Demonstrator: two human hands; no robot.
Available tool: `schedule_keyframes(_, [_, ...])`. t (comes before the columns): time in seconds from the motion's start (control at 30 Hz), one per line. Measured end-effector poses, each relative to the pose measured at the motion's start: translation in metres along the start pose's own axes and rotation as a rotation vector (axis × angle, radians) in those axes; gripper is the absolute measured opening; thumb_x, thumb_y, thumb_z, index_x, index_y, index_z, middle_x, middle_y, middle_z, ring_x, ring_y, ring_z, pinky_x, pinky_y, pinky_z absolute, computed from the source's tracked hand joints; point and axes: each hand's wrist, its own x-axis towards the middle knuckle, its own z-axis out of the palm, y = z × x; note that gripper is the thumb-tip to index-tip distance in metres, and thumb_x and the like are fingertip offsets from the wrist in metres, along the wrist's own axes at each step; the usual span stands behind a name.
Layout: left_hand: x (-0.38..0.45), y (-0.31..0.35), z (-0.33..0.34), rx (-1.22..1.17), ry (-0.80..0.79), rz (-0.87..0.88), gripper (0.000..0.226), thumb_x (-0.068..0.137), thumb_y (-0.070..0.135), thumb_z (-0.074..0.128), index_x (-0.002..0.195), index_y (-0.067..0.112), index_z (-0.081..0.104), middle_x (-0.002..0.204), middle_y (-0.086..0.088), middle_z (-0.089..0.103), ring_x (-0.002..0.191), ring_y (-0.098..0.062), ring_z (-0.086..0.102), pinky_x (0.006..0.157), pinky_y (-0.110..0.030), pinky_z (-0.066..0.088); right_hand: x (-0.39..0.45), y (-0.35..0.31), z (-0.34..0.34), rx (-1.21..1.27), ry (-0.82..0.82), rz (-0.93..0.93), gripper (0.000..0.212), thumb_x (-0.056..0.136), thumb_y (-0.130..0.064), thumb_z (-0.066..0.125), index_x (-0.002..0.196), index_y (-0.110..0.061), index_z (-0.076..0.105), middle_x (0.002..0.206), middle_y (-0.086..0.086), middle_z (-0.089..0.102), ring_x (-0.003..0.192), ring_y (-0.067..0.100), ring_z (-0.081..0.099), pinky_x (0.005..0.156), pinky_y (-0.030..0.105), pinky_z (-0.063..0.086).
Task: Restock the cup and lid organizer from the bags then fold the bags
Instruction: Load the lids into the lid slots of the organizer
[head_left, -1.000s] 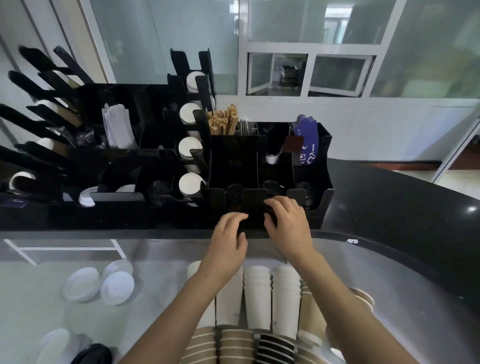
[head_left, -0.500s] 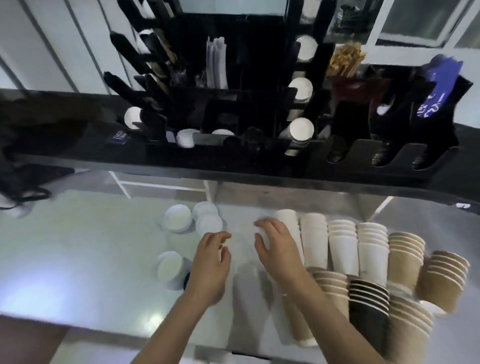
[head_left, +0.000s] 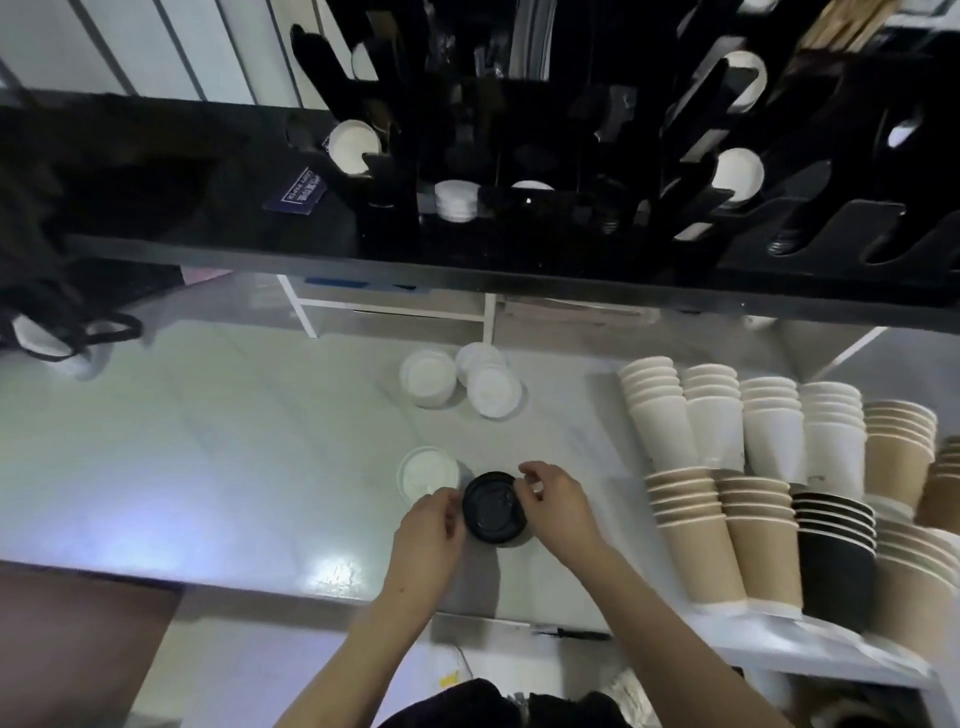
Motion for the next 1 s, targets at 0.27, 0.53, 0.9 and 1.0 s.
schedule_keyframes(0.27, [0.000, 0.001, 0.003, 0.007, -0.104, -0.003, 0.039, 0.095, 0.017, 0.057, 0.133, 0.024, 0.062, 0.111, 0.004, 0.071, 0.098, -0.018, 0.067, 0.088, -0.035, 0.053, -0.006, 0.003, 0.011, 0.122, 0.006, 0.174, 0.021, 0.101, -0.020, 0.061, 0.112, -0.013, 0.076, 0.100, 0.001, 0.074, 0.097, 0.021, 0.067, 0.078, 0.024, 0.045])
schedule_keyframes(0.53, [0.013, 0.007, 0.011, -0.158, -0.098, 0.041, 0.042, 0.080, 0.042, 0.043, 0.117, 0.035, 0.063, 0.103, 0.007, 0.068, 0.094, -0.008, 0.067, 0.084, -0.039, 0.059, -0.017, -0.005, -0.018, 0.413, 0.073, 0.206, 0.013, 0.100, -0.021, 0.062, 0.104, -0.021, 0.074, 0.095, -0.001, 0.077, 0.088, 0.015, 0.070, 0.067, 0.017, 0.048])
schedule_keyframes(0.9, [0.033, 0.126, -0.012, -0.783, -0.118, -0.007, 0.050, 0.101, 0.031, 0.063, 0.149, 0.031, 0.047, 0.132, 0.000, 0.057, 0.111, -0.013, 0.068, 0.085, -0.035, 0.063, -0.021, -0.030, -0.108, 0.643, 0.199, -0.127, 0.036, 0.099, -0.020, 0.071, 0.133, -0.030, 0.064, 0.125, -0.008, 0.071, 0.115, 0.007, 0.068, 0.095, 0.025, 0.056])
schedule_keyframes(1.0, [0.033, 0.162, -0.017, -0.938, -0.161, 0.023, 0.050, 0.097, 0.037, 0.069, 0.143, 0.036, 0.049, 0.133, 0.002, 0.058, 0.108, -0.010, 0.071, 0.087, -0.037, 0.063, -0.024, -0.033, -0.132, 0.637, 0.234, -0.254, 0.041, 0.095, -0.013, 0.075, 0.131, -0.030, 0.066, 0.128, -0.008, 0.068, 0.120, 0.014, 0.066, 0.098, 0.028, 0.056])
